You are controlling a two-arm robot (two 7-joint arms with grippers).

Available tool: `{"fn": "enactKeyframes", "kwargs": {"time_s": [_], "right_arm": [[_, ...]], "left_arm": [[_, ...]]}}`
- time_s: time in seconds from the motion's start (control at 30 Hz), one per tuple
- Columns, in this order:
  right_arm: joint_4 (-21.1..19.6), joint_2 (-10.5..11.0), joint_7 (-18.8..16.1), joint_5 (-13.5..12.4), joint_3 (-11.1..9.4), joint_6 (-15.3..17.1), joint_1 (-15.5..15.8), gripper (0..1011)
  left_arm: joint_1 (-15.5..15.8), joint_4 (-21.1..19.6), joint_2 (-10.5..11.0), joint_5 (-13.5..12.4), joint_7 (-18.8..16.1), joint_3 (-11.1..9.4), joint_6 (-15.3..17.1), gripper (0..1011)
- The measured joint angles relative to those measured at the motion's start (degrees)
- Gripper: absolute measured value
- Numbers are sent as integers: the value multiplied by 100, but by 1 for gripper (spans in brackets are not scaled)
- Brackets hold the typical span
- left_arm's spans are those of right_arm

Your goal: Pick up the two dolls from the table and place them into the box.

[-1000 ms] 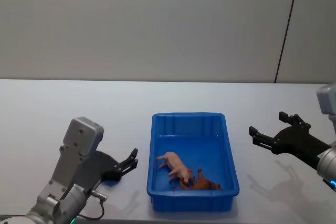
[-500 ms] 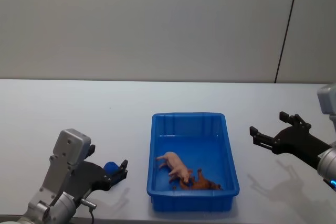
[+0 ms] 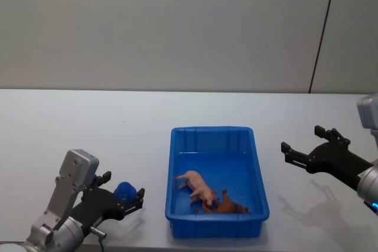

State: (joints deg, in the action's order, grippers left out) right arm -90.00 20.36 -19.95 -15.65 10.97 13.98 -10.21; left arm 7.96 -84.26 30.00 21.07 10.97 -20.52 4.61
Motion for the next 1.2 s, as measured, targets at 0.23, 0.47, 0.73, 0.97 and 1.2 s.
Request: {"fn": "enactKeyframes", "kwargs": {"time_s": [0.23, 0.47, 0.73, 0.97, 1.2], "right_arm": [[0, 0, 0, 0, 0, 0, 0, 1001], [0, 0, 0, 0, 0, 0, 0, 1001], [-1, 0, 0, 0, 1, 0, 0, 1001], [0, 0, 0, 0, 0, 0, 0, 1001], [-1, 0, 0, 0, 1, 0, 0, 1001]], "left_arm": [[162, 337, -78, 24, 351, 18, 11, 1002], [291, 624, -132, 28, 570, 40, 29, 1002], [377, 831, -172, 28, 714, 55, 58, 861], [436, 964, -201, 14, 824, 61, 74, 642], [488, 1030, -215, -30, 902, 74, 75, 543]]}}
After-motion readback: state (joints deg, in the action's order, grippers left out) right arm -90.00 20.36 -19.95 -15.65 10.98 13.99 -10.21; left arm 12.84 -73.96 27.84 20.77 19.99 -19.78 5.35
